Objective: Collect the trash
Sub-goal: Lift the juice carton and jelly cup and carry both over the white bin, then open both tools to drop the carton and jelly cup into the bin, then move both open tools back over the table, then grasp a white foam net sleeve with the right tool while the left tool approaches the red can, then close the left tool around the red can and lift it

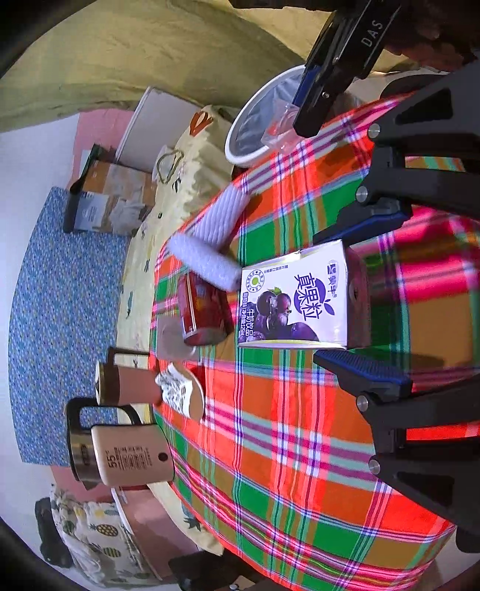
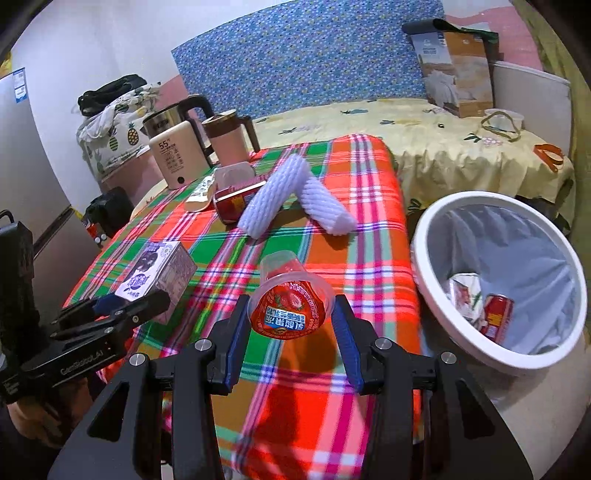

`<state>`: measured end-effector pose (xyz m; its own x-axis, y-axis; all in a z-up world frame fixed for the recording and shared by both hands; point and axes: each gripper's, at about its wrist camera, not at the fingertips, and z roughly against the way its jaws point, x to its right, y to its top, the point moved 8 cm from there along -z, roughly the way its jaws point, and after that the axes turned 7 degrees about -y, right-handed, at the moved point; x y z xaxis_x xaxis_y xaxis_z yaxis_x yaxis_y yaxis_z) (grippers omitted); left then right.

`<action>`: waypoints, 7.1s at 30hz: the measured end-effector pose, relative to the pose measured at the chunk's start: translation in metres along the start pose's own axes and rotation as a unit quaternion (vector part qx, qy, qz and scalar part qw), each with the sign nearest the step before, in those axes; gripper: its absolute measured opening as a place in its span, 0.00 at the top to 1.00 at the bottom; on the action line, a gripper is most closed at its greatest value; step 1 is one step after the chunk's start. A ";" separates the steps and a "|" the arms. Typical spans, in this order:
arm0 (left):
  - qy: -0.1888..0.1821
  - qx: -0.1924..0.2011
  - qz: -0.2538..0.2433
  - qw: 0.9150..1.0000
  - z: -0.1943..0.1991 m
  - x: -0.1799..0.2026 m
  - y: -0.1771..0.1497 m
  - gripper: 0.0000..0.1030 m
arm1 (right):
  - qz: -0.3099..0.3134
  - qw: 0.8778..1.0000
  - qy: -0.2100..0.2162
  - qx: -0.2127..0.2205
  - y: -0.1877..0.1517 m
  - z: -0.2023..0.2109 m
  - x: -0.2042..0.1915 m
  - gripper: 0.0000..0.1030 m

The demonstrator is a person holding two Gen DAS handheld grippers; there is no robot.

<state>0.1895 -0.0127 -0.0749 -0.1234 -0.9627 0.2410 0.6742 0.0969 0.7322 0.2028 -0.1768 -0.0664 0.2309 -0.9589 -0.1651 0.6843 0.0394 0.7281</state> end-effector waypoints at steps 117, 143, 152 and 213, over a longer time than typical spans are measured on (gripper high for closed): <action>-0.045 0.018 -0.020 0.999 -0.006 0.022 0.015 0.44 | -0.036 0.999 -0.024 0.009 0.000 0.013 0.027 0.54; -0.004 0.026 -0.030 0.999 -0.036 -0.034 0.069 0.44 | -0.002 1.000 -0.024 0.004 0.034 -0.030 0.002 0.54; -0.006 0.022 -0.068 0.997 -0.070 -0.034 0.102 0.44 | 0.010 0.999 -0.036 -0.003 0.049 -0.052 0.012 0.54; -0.014 -0.002 -0.049 0.999 -0.067 -0.023 0.065 0.50 | -0.022 0.999 -0.043 -0.002 0.032 -0.039 0.032 0.87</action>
<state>0.2847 -0.0008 -0.0759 -0.2095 -0.9600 0.1858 0.6604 0.0012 0.7509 0.2595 -0.1952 -0.0744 0.1409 -0.9803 -0.1387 0.6951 -0.0018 0.7189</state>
